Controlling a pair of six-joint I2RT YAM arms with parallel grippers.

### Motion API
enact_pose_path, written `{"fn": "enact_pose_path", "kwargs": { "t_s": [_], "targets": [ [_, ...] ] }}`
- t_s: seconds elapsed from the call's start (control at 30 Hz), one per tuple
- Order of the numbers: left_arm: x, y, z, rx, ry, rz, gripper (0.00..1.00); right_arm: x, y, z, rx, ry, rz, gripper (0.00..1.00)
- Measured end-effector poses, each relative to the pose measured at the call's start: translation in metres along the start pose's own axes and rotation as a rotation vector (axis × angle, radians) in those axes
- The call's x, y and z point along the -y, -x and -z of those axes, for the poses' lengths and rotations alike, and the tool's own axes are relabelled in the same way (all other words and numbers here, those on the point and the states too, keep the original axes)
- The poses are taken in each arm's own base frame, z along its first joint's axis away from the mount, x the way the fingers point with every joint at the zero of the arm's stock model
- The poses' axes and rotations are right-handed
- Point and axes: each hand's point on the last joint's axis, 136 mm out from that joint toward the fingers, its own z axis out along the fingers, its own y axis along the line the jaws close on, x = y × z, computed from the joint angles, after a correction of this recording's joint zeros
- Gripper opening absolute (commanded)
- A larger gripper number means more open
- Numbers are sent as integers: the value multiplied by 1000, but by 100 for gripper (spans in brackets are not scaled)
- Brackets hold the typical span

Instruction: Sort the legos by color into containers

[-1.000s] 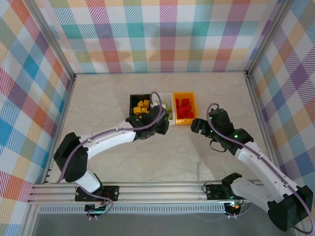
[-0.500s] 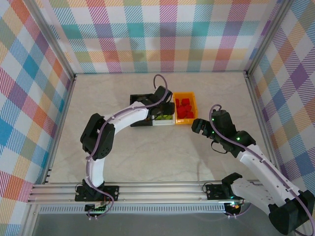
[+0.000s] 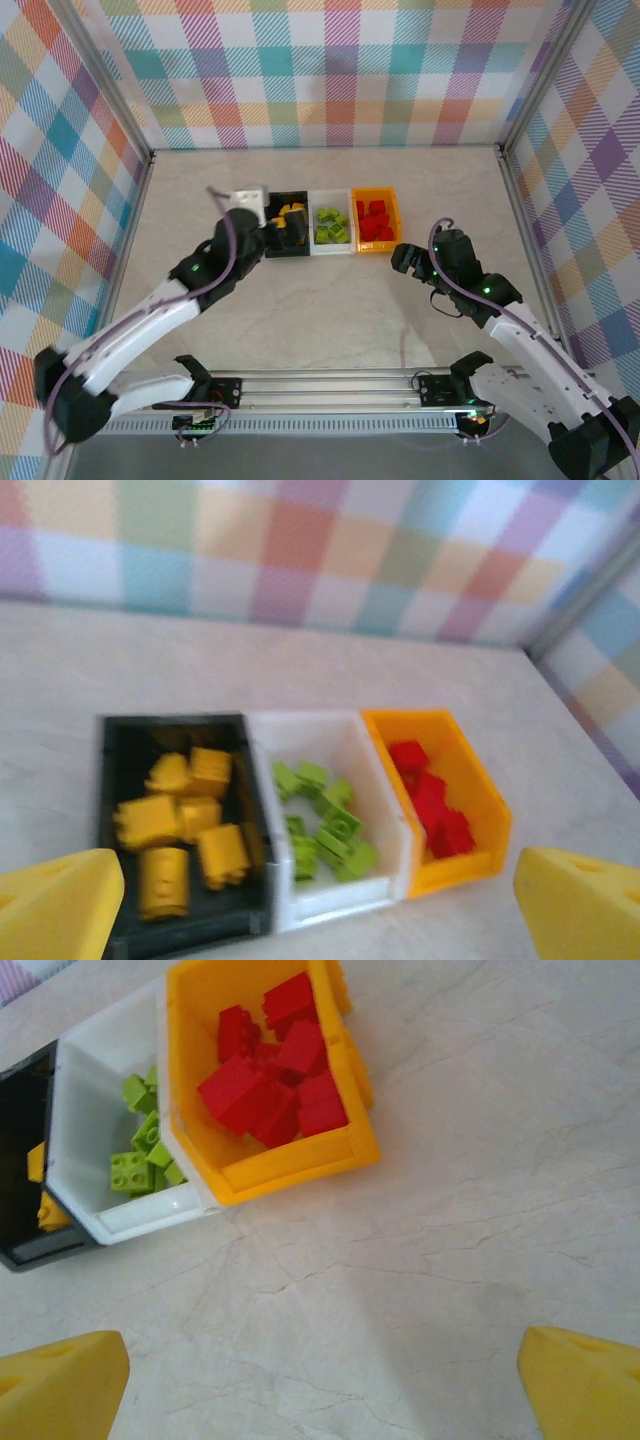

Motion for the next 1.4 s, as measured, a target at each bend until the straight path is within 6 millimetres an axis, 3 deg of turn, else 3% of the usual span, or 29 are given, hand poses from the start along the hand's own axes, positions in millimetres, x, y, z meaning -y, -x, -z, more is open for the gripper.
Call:
{"fn": "enact_pose_path", "kwargs": {
  "t_s": [0.07, 0.17, 0.4, 0.5, 0.73, 0.9, 1.0, 1.1, 1.27, 1.4],
  "targets": [
    [-25, 3, 17, 81, 72, -47, 100, 7, 0, 0, 21, -23, -16, 100],
    [-69, -12, 23, 127, 234, -121, 100, 16, 1, -1, 56, -55, -25, 100],
    [-210, -80, -6, -34, 654, -164, 100, 31, 5, -10, 97, -141, -36, 100],
    [-249, -95, -19, -86, 742, -149, 100, 35, 4, -13, 98, -160, -32, 100],
    [-261, -140, -69, -225, 666, -221, 100, 41, -2, -17, 109, -167, -15, 100],
    [-253, -120, -81, -106, 588, -179, 100, 44, -5, -23, 159, -128, -7, 100],
    [-254, -124, -82, -47, 547, -158, 100, 44, -4, -25, 197, -101, 9, 100],
    [-261, -142, -81, -85, 542, -148, 100, 41, 6, -25, 258, -89, 32, 100],
    [-258, -134, -84, -47, 518, -138, 100, 42, 35, -29, 384, -161, 120, 100],
    [-257, -131, -84, -33, 515, -135, 100, 62, 55, -53, 414, -314, 248, 100]
  ]
}}
